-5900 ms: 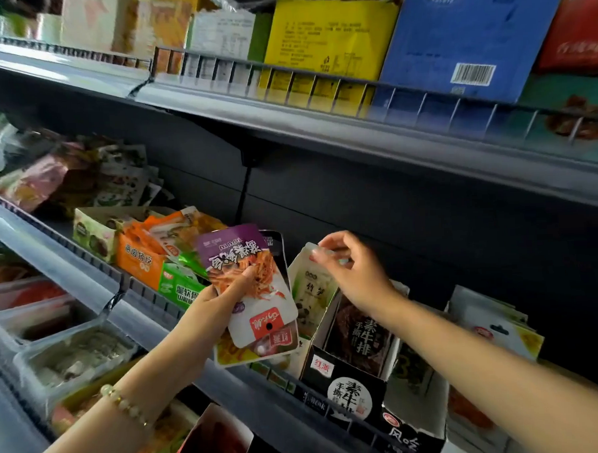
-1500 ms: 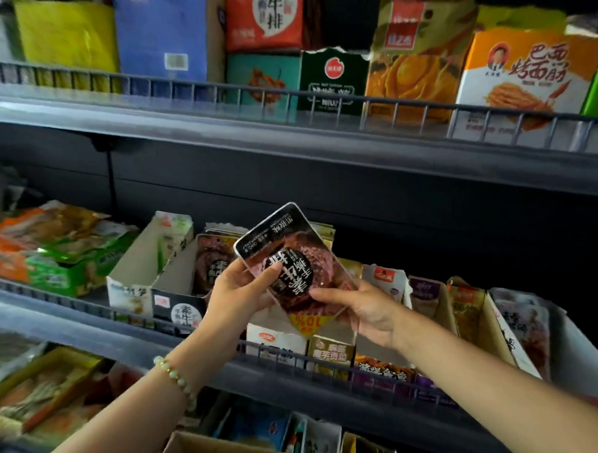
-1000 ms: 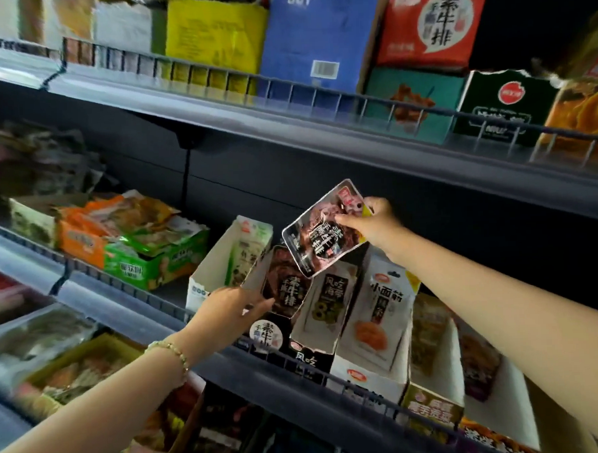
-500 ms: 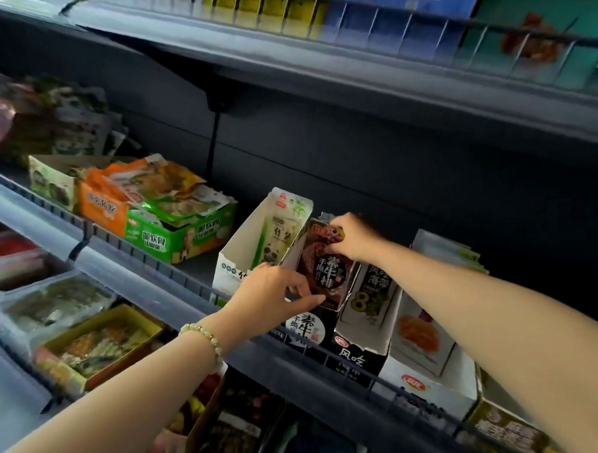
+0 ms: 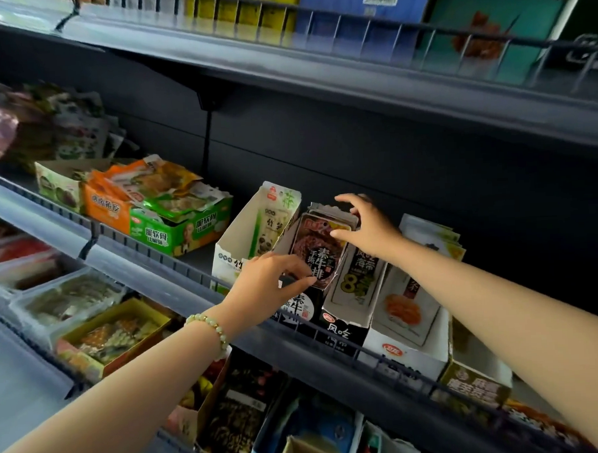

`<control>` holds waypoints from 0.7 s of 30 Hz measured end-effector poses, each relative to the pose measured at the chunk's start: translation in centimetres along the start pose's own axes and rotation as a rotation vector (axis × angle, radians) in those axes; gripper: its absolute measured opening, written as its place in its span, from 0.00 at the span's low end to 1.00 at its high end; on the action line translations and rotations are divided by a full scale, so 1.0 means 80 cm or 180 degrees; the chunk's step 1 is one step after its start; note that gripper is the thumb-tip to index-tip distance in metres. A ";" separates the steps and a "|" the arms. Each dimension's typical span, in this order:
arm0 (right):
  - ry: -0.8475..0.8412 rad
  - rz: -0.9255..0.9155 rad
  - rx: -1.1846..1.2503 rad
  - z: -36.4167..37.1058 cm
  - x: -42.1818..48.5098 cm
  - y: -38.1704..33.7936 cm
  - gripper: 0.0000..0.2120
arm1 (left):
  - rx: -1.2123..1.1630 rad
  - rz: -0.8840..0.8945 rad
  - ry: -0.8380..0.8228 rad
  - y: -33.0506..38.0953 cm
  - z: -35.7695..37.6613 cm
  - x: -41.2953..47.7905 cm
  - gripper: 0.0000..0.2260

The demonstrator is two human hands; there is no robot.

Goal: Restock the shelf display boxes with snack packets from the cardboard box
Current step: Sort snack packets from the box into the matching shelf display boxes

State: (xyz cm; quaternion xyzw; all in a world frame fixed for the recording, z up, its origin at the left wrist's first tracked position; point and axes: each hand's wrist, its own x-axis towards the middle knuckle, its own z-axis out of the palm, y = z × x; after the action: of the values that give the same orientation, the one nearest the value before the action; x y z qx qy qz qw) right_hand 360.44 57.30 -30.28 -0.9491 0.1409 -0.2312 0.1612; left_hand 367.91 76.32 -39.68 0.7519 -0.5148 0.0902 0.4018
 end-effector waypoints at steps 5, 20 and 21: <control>-0.0132 -0.0162 0.0349 -0.040 -0.115 -0.010 0.25 | -0.0373 -0.0183 0.0098 0.048 -0.015 -0.076 0.18; -0.1579 0.0626 0.1144 0.098 -0.482 0.024 0.23 | -0.0847 -0.1219 -0.0772 0.103 -0.003 -0.343 0.32; -0.1716 0.0787 0.1127 0.110 -0.495 0.029 0.24 | -0.0888 -0.1236 -0.0781 0.108 0.000 -0.347 0.32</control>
State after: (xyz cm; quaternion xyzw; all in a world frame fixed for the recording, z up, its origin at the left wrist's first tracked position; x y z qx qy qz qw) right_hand 330.41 70.85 -54.12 -0.9091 0.1649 0.0283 0.3815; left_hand 348.00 94.55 -50.49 0.7792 -0.4133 -0.1523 0.4459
